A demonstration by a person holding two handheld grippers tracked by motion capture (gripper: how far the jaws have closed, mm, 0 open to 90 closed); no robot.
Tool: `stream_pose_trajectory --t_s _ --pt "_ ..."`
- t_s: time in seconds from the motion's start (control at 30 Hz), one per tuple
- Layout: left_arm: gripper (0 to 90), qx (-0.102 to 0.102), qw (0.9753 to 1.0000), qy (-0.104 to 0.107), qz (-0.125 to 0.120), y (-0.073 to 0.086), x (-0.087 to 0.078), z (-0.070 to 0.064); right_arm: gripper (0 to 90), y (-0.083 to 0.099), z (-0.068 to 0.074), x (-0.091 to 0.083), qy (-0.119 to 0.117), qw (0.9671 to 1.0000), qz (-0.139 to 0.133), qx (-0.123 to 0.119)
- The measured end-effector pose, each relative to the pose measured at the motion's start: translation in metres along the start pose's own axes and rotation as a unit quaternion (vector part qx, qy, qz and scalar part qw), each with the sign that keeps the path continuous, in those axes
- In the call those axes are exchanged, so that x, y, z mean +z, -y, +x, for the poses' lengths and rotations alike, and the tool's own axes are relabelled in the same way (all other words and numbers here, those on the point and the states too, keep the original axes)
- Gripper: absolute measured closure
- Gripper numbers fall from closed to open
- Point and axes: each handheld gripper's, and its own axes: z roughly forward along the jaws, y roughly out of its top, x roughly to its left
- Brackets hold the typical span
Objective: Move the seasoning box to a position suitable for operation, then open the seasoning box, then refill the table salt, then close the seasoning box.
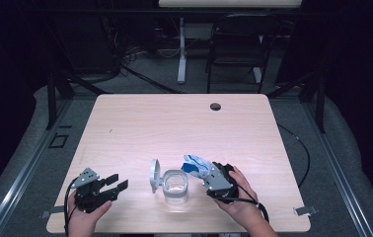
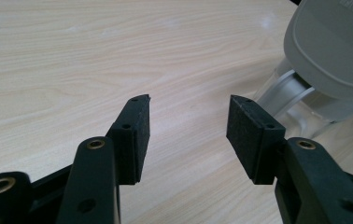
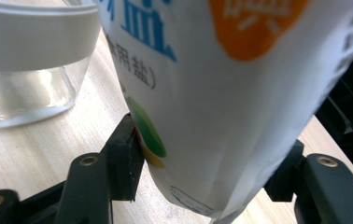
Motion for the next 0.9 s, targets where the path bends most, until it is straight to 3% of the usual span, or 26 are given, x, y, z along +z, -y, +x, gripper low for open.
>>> stream_pose_trajectory --t_s 0.2,0.33,0.43,0.57,0.9 --pt "49.8 0.0 1.0 -0.001 -0.004 -0.001 0.0 0.0 41.5 -0.001 0.004 0.003 0.0 1.0 0.0 -0.01" --pt "49.5 -0.004 1.0 -0.002 -0.006 -0.002 -0.002 0.003 41.5 -0.002 0.006 0.003 0.006 0.9993 0.009 -0.035" --pt "49.3 -0.011 0.9999 -0.004 -0.011 -0.002 -0.003 0.006 41.5 -0.002 0.006 0.004 0.009 0.9992 0.009 -0.038" --pt "49.3 -0.015 0.9998 -0.009 -0.011 -0.002 -0.006 0.009 41.5 -0.004 0.006 0.005 0.022 0.9971 0.025 -0.068" --pt "49.2 -0.016 0.9998 -0.011 -0.009 -0.002 -0.007 0.01 41.5 -0.005 0.008 0.006 0.011 0.9962 0.021 -0.084"
